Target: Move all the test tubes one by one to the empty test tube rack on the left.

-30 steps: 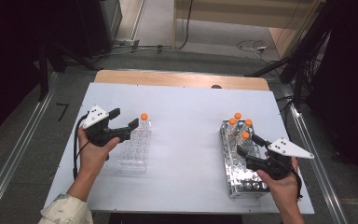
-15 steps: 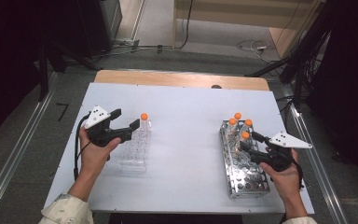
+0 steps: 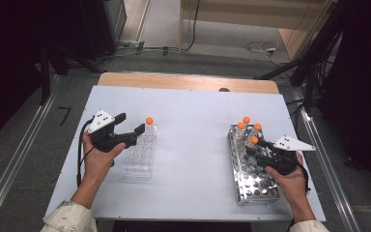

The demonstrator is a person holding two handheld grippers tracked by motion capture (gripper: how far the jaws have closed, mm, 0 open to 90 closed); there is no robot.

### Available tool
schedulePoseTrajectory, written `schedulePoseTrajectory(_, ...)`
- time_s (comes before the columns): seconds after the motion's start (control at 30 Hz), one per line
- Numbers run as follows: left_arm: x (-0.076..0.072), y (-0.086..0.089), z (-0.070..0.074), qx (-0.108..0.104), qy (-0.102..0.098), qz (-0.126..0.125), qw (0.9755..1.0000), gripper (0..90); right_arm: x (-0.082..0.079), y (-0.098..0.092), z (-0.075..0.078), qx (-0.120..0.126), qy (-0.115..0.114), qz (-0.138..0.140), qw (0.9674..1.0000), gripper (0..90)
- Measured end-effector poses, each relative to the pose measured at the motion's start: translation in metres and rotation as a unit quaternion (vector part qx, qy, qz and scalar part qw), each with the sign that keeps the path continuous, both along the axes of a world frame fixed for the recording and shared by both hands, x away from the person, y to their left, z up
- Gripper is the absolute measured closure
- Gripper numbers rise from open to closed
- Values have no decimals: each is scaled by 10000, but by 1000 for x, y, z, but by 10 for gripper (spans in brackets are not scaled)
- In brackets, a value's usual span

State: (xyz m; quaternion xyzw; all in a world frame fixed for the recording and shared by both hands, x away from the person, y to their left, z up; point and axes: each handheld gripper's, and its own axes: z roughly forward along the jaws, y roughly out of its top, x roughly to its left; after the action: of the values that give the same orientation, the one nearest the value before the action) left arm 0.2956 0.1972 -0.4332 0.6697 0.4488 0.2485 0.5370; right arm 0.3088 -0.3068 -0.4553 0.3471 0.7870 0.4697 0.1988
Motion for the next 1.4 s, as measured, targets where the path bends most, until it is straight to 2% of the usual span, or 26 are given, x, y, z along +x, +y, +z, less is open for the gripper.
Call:
schedulePoseTrajectory(0.23,1,0,-1,-11,14,-11,10000,160,2,-2,-1,42,20,77,10000,537)
schedulePoseTrajectory(0.67,0,-1,-1,-6,18,-5,10000,160,6,-1,-4,42,87,152,9998,585)
schedulePoseTrajectory(0.97,0,-2,-1,-11,15,-31,10000,160,6,-2,-5,80,92,220,9997,696)
schedulePoseTrajectory(1.4,0,-2,-1,-13,11,-23,10000,160,5,-3,-1,170,4,235,9996,719)
